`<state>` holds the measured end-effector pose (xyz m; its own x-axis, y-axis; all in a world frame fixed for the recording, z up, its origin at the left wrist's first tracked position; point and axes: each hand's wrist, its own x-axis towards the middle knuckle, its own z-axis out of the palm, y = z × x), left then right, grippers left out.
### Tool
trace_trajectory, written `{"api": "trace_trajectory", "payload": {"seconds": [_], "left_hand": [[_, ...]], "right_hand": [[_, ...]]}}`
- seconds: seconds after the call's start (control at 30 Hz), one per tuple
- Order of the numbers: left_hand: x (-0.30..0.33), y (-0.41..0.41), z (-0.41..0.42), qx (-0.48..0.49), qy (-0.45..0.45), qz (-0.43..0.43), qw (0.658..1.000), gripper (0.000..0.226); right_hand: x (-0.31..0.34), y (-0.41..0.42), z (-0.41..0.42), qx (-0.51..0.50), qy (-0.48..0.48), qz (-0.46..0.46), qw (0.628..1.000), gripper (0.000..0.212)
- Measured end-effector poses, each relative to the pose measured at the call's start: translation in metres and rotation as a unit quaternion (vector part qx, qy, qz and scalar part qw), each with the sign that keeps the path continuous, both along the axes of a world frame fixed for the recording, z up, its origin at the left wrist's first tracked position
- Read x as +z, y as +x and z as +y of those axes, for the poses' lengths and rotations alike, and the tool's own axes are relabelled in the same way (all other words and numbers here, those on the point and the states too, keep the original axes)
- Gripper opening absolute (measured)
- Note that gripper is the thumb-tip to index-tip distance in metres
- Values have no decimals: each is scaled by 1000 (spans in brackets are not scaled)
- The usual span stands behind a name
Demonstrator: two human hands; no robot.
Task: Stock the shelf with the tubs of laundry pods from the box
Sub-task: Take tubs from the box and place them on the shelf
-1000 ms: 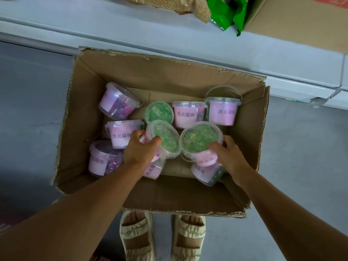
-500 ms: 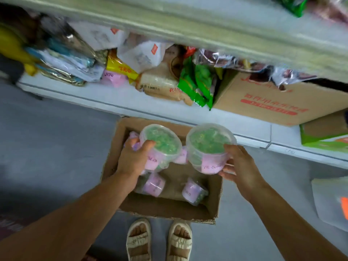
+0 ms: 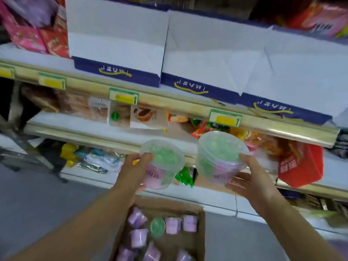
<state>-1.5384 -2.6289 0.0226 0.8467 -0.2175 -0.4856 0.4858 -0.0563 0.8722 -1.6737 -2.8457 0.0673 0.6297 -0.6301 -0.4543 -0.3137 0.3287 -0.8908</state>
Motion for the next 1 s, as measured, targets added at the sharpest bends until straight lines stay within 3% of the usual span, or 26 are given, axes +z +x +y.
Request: {"api": "trace_trajectory", "payload": {"seconds": [0.1, 0.37, 0.5, 0.83, 1.0], "left_hand": [[61, 3, 2, -23, -15, -30, 999, 35], [203, 11, -7, -83, -64, -119, 987, 23], [262, 8, -24, -115, -96, -147, 978, 23], [362, 10, -95, -192, -124, -185, 956, 30], [395, 8, -156, -199, -133, -186, 953, 16]], "right_hand": [[61, -5, 3, -11, -19, -40, 999, 14], [189, -31, -2, -57, -65, -114, 990, 33], [240, -39, -7, -85, -88, -136, 983, 18], [327, -37, -64, -121, -127, -176, 969, 25], [360, -26, -115, -106, -149, -167, 969, 35]]}}
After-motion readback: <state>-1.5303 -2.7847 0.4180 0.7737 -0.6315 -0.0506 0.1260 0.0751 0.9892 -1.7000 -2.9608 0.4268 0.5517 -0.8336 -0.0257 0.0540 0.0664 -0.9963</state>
